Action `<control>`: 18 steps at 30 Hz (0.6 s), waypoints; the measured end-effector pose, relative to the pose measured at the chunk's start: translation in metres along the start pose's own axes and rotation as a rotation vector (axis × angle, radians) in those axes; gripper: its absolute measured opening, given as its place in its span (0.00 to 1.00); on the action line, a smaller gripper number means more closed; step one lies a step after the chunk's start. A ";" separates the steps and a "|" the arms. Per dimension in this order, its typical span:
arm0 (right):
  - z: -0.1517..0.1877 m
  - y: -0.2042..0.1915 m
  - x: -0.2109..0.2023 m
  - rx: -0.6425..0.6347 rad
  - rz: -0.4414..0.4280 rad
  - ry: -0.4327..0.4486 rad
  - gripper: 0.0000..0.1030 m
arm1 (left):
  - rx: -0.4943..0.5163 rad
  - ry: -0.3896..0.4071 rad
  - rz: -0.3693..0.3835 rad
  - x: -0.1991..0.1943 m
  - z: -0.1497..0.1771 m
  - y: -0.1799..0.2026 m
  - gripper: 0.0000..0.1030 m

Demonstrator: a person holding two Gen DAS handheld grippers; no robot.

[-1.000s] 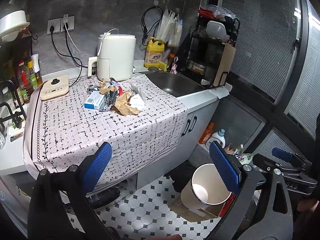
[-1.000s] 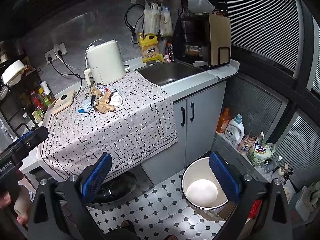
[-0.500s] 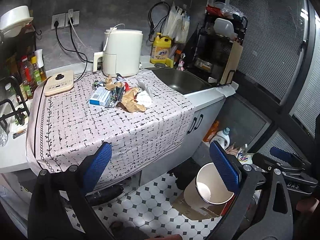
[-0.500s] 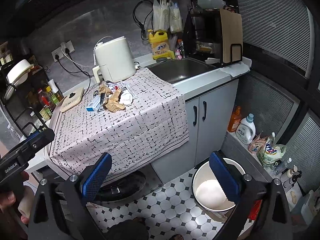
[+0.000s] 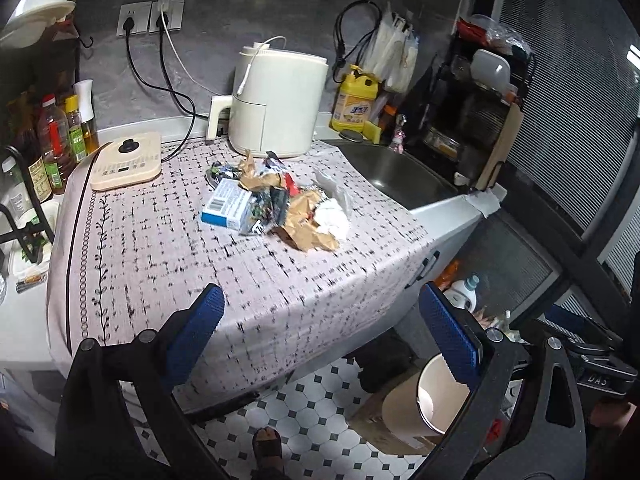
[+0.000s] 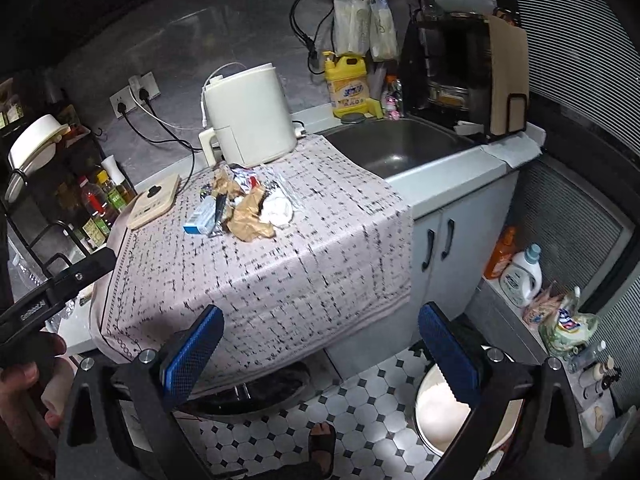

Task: Collect trash
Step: 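Move both tools toward the trash pile on the counter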

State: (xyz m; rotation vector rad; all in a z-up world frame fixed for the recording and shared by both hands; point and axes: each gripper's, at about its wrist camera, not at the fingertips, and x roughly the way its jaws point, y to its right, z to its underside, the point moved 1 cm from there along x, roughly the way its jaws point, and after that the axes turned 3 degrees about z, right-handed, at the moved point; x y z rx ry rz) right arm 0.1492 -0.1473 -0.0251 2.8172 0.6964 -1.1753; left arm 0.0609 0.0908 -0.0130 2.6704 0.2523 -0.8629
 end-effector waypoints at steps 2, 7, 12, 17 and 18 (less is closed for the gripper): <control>-0.012 -0.007 0.017 -0.011 0.005 -0.008 0.93 | -0.020 -0.007 0.000 0.012 -0.008 -0.011 0.93; -0.037 -0.025 0.059 -0.001 -0.017 -0.018 0.93 | -0.033 -0.040 -0.008 0.043 -0.025 -0.039 0.88; -0.059 -0.050 0.096 -0.024 -0.042 -0.034 0.93 | -0.079 -0.050 -0.013 0.067 -0.041 -0.067 0.84; -0.075 -0.070 0.130 -0.046 -0.043 -0.055 0.93 | -0.091 -0.063 0.002 0.092 -0.056 -0.087 0.83; -0.077 -0.072 0.133 -0.047 -0.039 -0.052 0.93 | -0.095 -0.067 0.008 0.098 -0.058 -0.090 0.83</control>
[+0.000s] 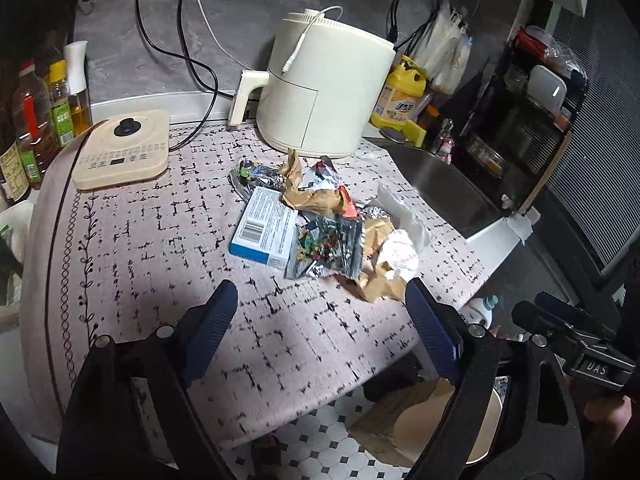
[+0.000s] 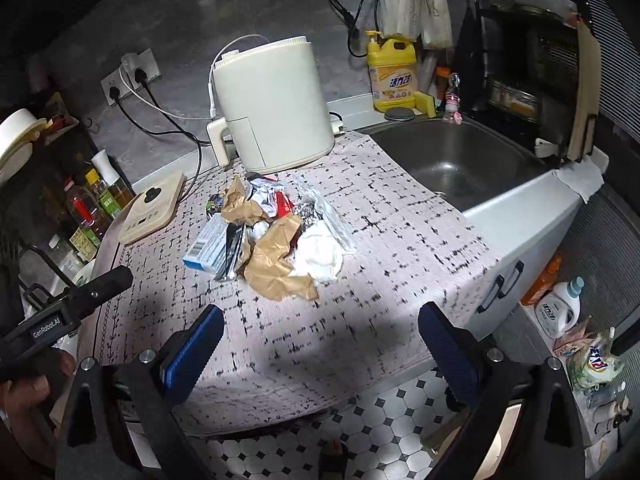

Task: Collect trash
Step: 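Move both tools toward the trash pile on the counter, then grasp the foil snack packet with the left tool while the right tool grasps the clear plastic wrapper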

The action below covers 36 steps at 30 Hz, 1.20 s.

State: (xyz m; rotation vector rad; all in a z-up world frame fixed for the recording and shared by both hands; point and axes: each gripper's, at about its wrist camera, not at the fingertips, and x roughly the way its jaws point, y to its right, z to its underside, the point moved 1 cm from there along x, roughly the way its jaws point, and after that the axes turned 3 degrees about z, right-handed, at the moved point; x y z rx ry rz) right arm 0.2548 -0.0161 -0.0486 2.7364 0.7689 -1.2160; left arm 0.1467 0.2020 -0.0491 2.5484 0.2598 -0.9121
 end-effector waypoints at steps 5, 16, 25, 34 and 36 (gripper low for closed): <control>-0.010 -0.002 0.023 0.028 0.034 -0.015 0.93 | 0.002 -0.021 0.041 0.032 -0.015 -0.010 0.83; -0.017 0.010 0.052 0.076 0.095 -0.059 0.84 | 0.077 -0.129 0.154 0.106 -0.029 -0.001 0.79; -0.025 0.009 0.071 0.074 0.089 -0.081 0.77 | 0.095 -0.228 0.184 0.146 -0.029 0.006 0.20; -0.056 -0.002 0.119 0.031 0.036 -0.105 0.63 | 0.051 -0.123 0.174 0.109 -0.048 -0.020 0.10; -0.062 -0.006 0.132 0.016 0.030 -0.112 0.59 | 0.042 -0.104 0.166 0.101 -0.054 -0.025 0.10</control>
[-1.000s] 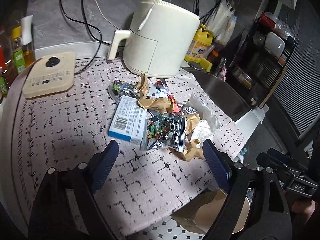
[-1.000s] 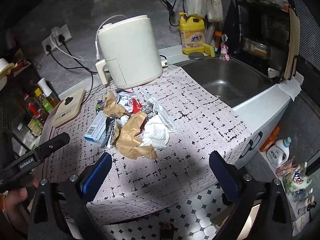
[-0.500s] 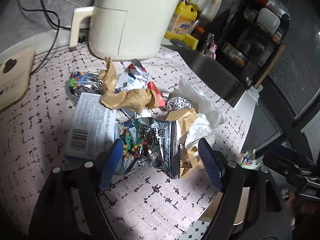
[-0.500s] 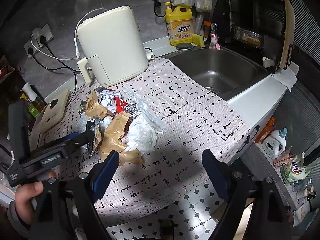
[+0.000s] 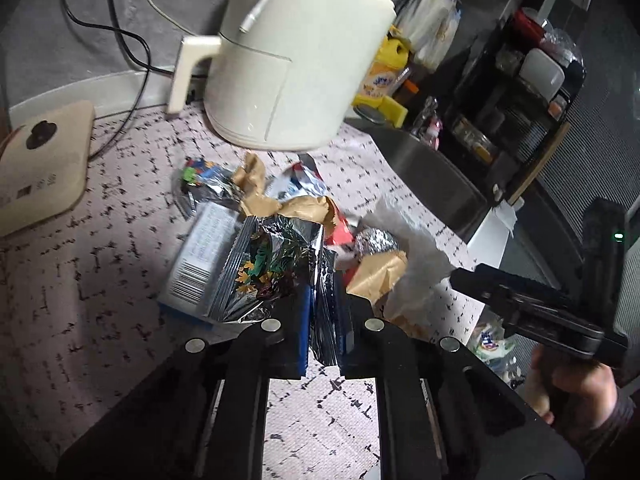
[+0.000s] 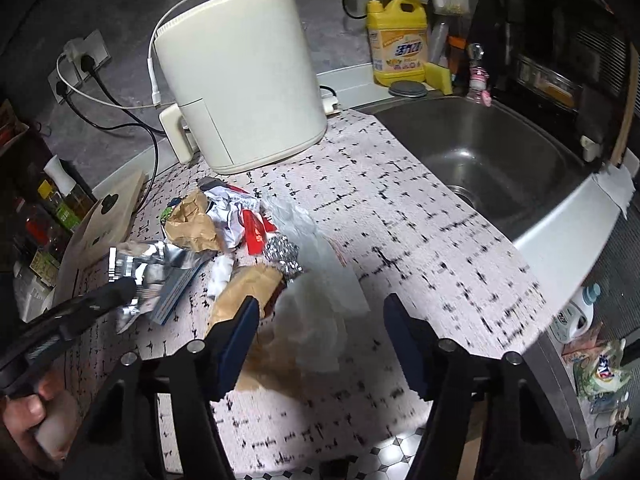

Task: Collect trash
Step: 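Grasp the foil snack packet with the left tool while the right tool grasps the clear plastic wrapper, then carry the packet and wrapper in both tools over the white floor bin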

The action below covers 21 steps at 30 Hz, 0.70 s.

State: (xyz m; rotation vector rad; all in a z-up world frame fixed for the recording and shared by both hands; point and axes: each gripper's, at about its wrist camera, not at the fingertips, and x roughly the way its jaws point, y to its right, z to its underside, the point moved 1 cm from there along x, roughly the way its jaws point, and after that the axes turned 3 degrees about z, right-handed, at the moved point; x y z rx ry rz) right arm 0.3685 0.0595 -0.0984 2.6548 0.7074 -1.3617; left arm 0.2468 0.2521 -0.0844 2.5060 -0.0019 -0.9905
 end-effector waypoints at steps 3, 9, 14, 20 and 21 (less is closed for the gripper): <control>-0.010 -0.003 0.017 -0.014 0.002 -0.012 0.48 | -0.013 0.019 -0.010 -0.011 -0.004 -0.004 0.10; -0.020 0.005 0.029 0.032 -0.037 -0.034 0.10 | -0.028 0.042 -0.031 -0.025 -0.003 -0.011 0.10; -0.021 0.012 0.008 0.010 -0.043 0.015 0.03 | -0.040 0.068 -0.048 -0.035 0.001 -0.007 0.10; -0.016 0.036 -0.029 0.029 -0.041 0.084 0.02 | -0.026 0.104 -0.049 -0.044 0.008 0.017 0.10; -0.013 0.042 -0.035 0.036 -0.038 0.092 0.02 | -0.019 0.109 -0.049 -0.045 0.009 0.024 0.10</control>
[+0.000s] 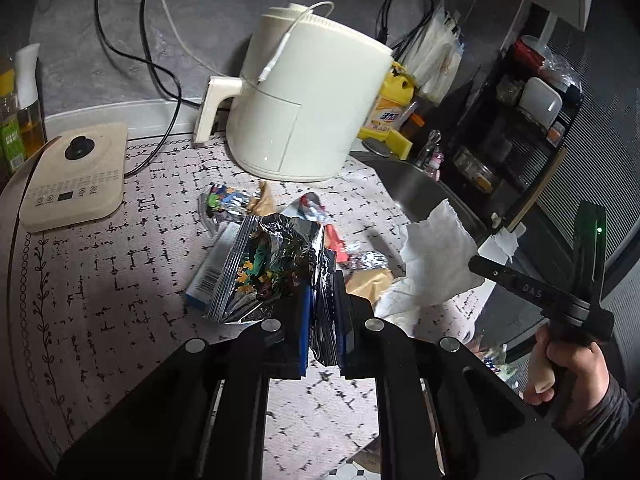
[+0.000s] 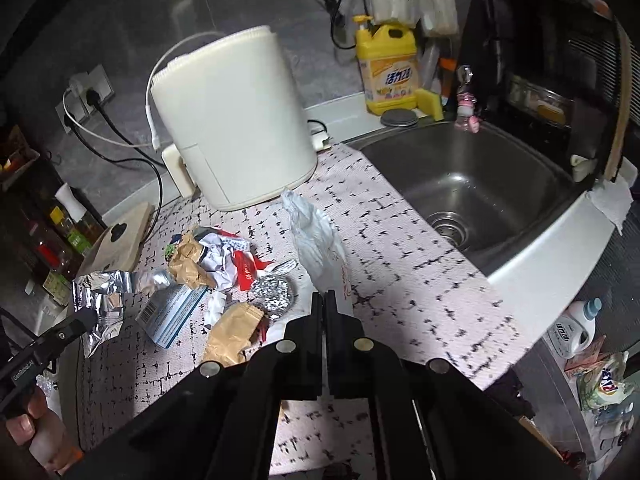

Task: Collect trash
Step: 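Carry the packet and wrapper in both tools over the white floor bin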

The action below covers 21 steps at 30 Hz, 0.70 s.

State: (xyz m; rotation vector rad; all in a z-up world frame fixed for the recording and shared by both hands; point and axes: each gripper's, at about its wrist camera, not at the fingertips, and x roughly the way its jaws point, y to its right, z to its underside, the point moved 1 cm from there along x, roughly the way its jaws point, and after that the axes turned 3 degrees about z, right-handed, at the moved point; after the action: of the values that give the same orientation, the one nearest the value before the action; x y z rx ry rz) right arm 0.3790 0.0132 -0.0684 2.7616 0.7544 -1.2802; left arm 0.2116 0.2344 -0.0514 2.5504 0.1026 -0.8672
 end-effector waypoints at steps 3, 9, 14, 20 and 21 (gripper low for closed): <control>0.006 0.017 -0.018 0.024 0.006 0.018 0.02 | 0.017 0.003 0.012 0.000 0.004 0.020 0.10; 0.025 0.059 -0.043 0.056 0.036 0.040 0.02 | 0.053 -0.004 0.035 0.003 0.017 0.060 0.10; 0.032 0.082 -0.057 0.085 0.031 0.043 0.02 | 0.069 -0.028 0.048 0.003 0.030 0.091 0.10; 0.060 0.113 -0.086 0.123 0.049 0.034 0.02 | 0.123 -0.075 0.088 0.012 0.050 0.135 0.10; 0.067 0.121 -0.092 0.133 0.057 0.029 0.02 | 0.129 -0.082 0.097 0.014 0.054 0.142 0.10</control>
State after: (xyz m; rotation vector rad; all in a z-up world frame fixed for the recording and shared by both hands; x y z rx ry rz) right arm 0.3319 -0.1463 -0.0703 2.8881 0.6086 -1.3300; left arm 0.2215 0.0821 -0.0429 2.6094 -0.1048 -0.9678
